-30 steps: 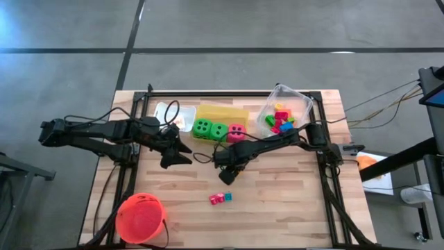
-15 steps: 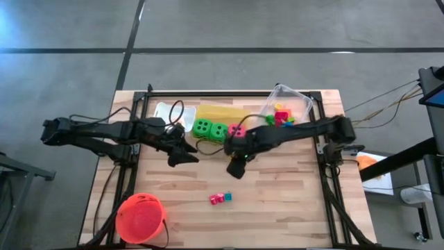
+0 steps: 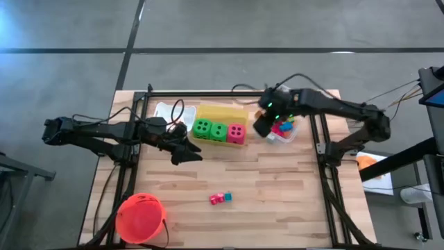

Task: Pick & Place Toys
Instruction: Put the yellow game piece into the transparent bin

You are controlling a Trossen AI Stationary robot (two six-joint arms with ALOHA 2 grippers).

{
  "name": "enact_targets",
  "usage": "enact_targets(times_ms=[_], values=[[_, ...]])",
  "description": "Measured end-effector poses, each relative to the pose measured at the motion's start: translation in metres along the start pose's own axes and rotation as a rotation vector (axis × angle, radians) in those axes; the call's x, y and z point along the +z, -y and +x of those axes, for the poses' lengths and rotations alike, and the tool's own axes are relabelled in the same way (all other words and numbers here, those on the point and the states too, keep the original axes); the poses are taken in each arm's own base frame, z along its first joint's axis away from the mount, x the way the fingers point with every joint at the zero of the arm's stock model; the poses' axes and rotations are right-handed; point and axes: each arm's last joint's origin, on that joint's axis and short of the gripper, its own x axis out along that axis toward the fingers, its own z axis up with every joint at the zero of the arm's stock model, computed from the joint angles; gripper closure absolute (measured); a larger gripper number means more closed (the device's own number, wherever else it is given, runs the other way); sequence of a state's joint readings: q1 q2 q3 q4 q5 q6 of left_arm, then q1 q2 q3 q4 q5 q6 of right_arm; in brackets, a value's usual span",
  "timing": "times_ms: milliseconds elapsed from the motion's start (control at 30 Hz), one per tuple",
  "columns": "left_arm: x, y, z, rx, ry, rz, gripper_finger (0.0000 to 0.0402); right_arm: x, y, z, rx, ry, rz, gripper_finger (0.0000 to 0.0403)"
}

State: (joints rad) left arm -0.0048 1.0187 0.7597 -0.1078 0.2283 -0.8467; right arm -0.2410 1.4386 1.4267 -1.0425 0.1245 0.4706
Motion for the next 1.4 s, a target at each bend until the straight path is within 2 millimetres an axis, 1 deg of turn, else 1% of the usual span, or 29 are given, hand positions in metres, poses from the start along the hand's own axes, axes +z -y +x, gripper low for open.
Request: enact_targets(times_ms=[67,233,367,467,633,800,967,1200,1300,1400], values=[[0.0,0.0,0.0,0.005,0.006,-0.005,0.0051,-0.003,0.021,-0.003,0.008,-0.005,0.019,0.0274],[0.001,-0.001,0.0,0.022,0.024,-0.023,0.0051,-0.012,0.069,-0.004,0.002,-0.03,0.053,0.0274],[0.001,-0.001,0.0,0.023,0.026,-0.026,0.0051,-0.015,0.098,0.007,-0.028,-0.077,0.108,0.0274],[0.001,-0.001,0.0,0.023,0.026,-0.037,0.0051,-0.014,0.114,0.019,-0.025,-0.124,0.124,0.0274],[0.001,-0.001,0.0,0.023,0.026,-0.056,0.0051,-0.009,0.128,0.047,-0.03,-0.243,0.061,0.0274],[0.0,-0.002,0.0,0.033,0.018,-0.1,0.0051,-0.009,0.133,0.078,-0.022,-0.369,-0.023,0.0274],[-0.001,-0.003,0.0,0.042,0.012,-0.127,0.0051,-0.009,0.139,0.102,-0.013,-0.438,-0.051,0.0274],[-0.001,-0.003,0.0,0.043,0.012,-0.129,0.0051,-0.011,0.15,0.123,-0.014,-0.494,-0.045,0.0274],[-0.001,-0.003,0.0,0.048,0.017,-0.129,0.0051,-0.011,0.151,0.128,-0.013,-0.485,-0.046,0.0274],[-0.001,-0.003,0.0,0.05,0.02,-0.129,0.0051,-0.012,0.151,0.129,-0.015,-0.466,-0.043,0.0274]])
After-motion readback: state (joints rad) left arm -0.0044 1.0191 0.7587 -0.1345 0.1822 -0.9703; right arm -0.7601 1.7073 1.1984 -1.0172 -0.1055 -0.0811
